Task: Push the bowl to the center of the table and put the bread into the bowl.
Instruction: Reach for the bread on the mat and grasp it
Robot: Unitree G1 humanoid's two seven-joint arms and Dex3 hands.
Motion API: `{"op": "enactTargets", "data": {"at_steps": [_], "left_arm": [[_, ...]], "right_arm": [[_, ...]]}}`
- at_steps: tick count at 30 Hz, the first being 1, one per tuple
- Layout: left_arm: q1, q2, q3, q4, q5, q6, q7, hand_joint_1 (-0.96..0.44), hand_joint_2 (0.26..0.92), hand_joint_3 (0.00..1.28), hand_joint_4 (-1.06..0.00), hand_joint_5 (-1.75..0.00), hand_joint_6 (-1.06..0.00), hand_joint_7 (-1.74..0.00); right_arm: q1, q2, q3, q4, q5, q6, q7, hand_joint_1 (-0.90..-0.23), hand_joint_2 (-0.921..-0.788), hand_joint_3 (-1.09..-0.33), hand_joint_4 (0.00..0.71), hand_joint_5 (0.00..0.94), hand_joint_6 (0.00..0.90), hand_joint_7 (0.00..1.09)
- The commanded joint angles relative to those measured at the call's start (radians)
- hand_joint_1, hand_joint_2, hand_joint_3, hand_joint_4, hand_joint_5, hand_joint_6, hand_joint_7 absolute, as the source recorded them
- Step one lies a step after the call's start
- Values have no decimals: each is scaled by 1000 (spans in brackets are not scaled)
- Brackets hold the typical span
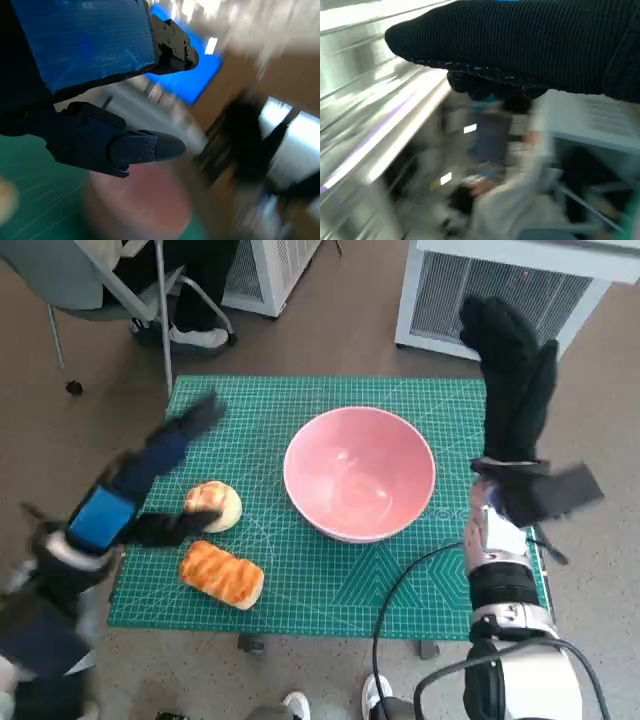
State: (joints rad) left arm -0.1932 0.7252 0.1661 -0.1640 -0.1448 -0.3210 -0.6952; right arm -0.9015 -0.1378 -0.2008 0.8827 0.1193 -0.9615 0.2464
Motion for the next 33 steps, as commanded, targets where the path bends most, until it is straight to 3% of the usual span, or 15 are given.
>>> {"op": "enactTargets", "data": {"at_steps": [1, 4, 12, 33], "left_arm": [[66, 118, -15, -112, 31, 124, -91, -490, 921, 97, -213, -6, -351, -29], [101, 150, -23, -157, 75, 173, -102, -483, 918, 52, -218, -4, -350, -27], [156, 180, -67, -197, 189, 219, -106, -496, 904, 11, -228, -5, -341, -20], [101, 131, -233, -124, 427, 206, -56, -533, 870, 0, -223, 0, -334, -14]], "right_arm": [[62, -19, 36, -105, 46, 2, 84, -526, -921, -890, 257, 32, -1, 597], [77, -24, 47, -150, 68, 13, 111, -530, -921, -884, 252, 31, -1, 584], [111, -27, 61, -234, 91, 57, 132, -548, -921, -875, 240, 29, -1, 564], [134, -14, 64, -261, 70, 93, 106, -542, -921, -857, 235, 35, -1, 557]]}}
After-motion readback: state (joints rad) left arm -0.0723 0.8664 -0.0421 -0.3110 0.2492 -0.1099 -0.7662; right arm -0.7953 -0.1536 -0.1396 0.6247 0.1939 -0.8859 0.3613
